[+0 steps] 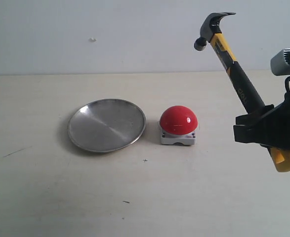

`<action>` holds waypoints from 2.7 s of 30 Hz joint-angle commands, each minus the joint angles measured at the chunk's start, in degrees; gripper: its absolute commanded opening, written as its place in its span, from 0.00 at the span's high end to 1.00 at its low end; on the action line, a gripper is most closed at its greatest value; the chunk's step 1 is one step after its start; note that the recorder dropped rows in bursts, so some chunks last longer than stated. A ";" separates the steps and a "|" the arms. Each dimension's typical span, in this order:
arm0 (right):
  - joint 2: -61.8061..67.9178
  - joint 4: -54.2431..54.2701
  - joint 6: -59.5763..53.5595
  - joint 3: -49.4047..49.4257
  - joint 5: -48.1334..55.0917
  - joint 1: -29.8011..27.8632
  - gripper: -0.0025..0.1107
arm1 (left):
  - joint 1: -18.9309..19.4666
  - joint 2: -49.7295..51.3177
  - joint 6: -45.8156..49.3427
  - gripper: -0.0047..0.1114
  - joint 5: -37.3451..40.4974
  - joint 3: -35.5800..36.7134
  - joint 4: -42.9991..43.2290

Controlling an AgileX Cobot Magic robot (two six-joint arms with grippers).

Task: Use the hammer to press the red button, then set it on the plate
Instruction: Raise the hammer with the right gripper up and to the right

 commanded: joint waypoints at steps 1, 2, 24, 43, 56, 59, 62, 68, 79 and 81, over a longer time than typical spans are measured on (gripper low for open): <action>-1.08 -0.01 -0.61 -0.49 -5.43 -0.32 0.98 | 0.19 -10.78 -15.32 0.96 -14.47 0.04 16.26; -1.08 -0.01 -0.61 -0.49 -5.43 -0.32 0.98 | 0.19 -12.65 -18.56 0.96 -16.02 0.04 20.33; -3.86 -0.19 -3.18 -0.49 -4.36 -0.32 0.98 | 0.04 -33.60 -33.98 0.96 -37.70 21.26 25.71; -12.45 0.47 -1.92 6.85 -10.19 -0.32 0.98 | 0.04 -33.40 -34.12 0.96 -35.47 22.67 23.43; -20.97 0.47 -0.47 9.70 -10.59 -0.32 0.98 | 0.04 -33.40 -33.85 0.96 -35.46 22.67 23.54; -20.97 0.47 -0.47 9.70 -10.59 -0.32 0.98 | -0.67 -33.40 -33.85 0.96 -35.58 22.67 23.71; -20.97 0.47 -0.47 9.70 -10.59 -0.32 0.98 | -3.65 -33.40 -33.85 0.96 -35.58 22.67 23.84; -20.97 0.35 -0.47 9.81 -10.47 -0.32 0.98 | -10.05 -34.95 -33.85 0.96 -35.58 22.67 23.84; -19.07 0.46 -0.47 9.79 -10.72 -0.32 0.98 | -11.76 -35.52 -33.85 0.96 -35.46 22.67 23.84; -19.22 0.46 -0.47 9.79 -10.60 -0.32 0.98 | -11.76 -35.52 -33.85 0.96 -35.46 22.67 23.84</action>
